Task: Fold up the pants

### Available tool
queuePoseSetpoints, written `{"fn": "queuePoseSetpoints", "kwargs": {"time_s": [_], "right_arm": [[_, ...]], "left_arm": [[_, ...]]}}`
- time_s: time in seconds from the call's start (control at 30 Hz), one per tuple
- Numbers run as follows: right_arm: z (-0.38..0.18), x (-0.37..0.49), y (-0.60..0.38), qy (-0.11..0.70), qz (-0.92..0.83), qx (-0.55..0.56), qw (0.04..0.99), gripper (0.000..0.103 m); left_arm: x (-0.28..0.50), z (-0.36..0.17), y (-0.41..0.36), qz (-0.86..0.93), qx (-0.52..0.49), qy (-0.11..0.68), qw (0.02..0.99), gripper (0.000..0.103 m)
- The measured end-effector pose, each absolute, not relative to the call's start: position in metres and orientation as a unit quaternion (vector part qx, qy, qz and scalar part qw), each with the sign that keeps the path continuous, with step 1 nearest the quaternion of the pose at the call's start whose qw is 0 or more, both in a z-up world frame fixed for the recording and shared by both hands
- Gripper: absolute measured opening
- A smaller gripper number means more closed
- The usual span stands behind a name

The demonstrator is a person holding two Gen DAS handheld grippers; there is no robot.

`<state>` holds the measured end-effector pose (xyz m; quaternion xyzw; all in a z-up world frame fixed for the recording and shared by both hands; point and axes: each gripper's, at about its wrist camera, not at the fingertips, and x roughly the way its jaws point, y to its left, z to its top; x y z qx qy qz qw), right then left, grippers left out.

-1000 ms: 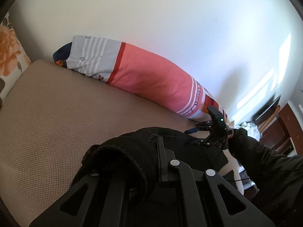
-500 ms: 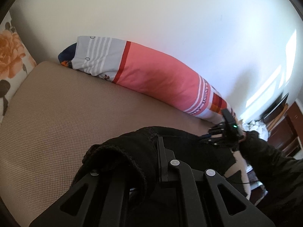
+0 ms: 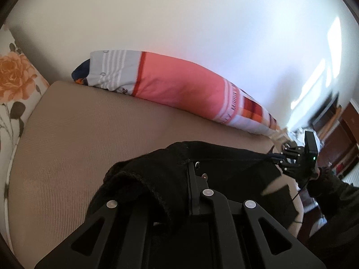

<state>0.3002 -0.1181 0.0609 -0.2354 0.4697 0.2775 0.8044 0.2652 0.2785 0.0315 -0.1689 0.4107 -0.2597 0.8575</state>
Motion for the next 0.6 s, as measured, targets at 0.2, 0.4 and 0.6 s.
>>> {"fn": "queuePoseSetpoints", "kwargs": {"time_s": [0.2, 0.4, 0.6], "right_arm": [[0.08, 0.222, -0.126, 0.488, 0.287, -0.202, 0.799, 0.006], [0.053, 0.165, -0.132, 0.546, 0.305, -0.141, 0.768, 0.006], [0.004, 0.141, -0.121, 0.583, 0.297, -0.153, 0.74, 0.006]], "left_arm": [[0.207, 0.026, 0.287, -0.287, -0.16, 0.427, 0.842, 0.01], [0.153, -0.017, 0.296, -0.282, -0.161, 0.492, 0.808, 0.012], [0.126, -0.057, 0.291, -0.26, -0.139, 0.554, 0.779, 0.022]]}}
